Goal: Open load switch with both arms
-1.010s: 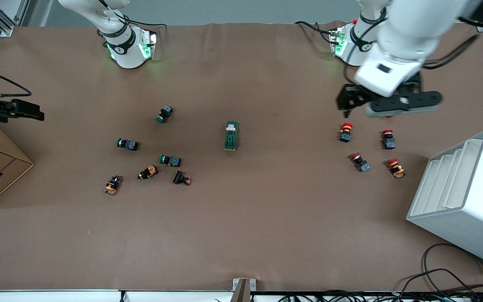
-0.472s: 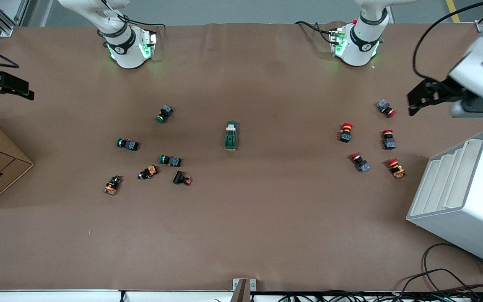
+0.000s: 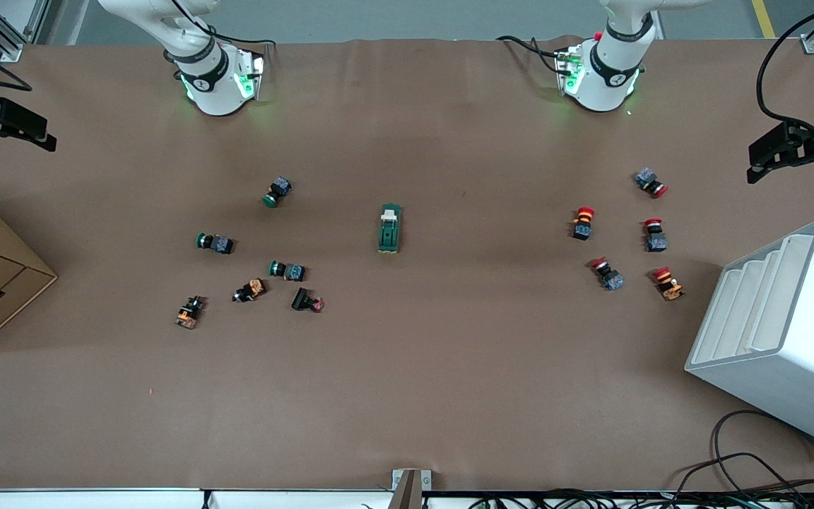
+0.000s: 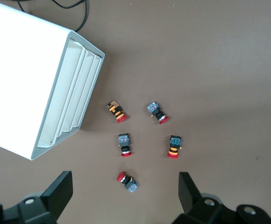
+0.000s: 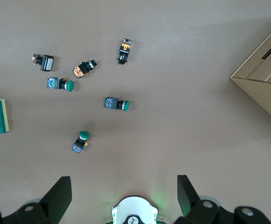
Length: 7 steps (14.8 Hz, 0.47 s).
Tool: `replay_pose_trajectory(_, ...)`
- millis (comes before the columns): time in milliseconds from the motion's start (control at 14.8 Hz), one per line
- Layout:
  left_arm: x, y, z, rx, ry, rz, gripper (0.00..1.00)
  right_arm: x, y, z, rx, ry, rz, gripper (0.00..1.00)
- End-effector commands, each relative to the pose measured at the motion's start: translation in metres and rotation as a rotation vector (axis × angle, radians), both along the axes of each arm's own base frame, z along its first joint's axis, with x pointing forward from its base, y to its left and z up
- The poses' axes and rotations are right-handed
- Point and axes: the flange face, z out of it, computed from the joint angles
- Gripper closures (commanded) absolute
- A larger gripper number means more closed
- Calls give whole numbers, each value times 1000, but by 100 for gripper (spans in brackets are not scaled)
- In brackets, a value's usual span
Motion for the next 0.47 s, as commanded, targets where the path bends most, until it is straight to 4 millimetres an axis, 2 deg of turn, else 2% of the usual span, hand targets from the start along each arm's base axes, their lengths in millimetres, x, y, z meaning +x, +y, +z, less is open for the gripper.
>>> replay_pose_trajectory(0,-20,-6,6,-14,0,36,0,-7,-8,-2,-2,-12,-28,0)
replay_pose_trajectory(269,-33,-13,4,-12,4,80,0,-6,0,-1,-4,-18,-11,0)
replay_pose_trajectory(404,-33,-22,1,-19,3,119,0,-7,6,0,-4,-18,1,0)
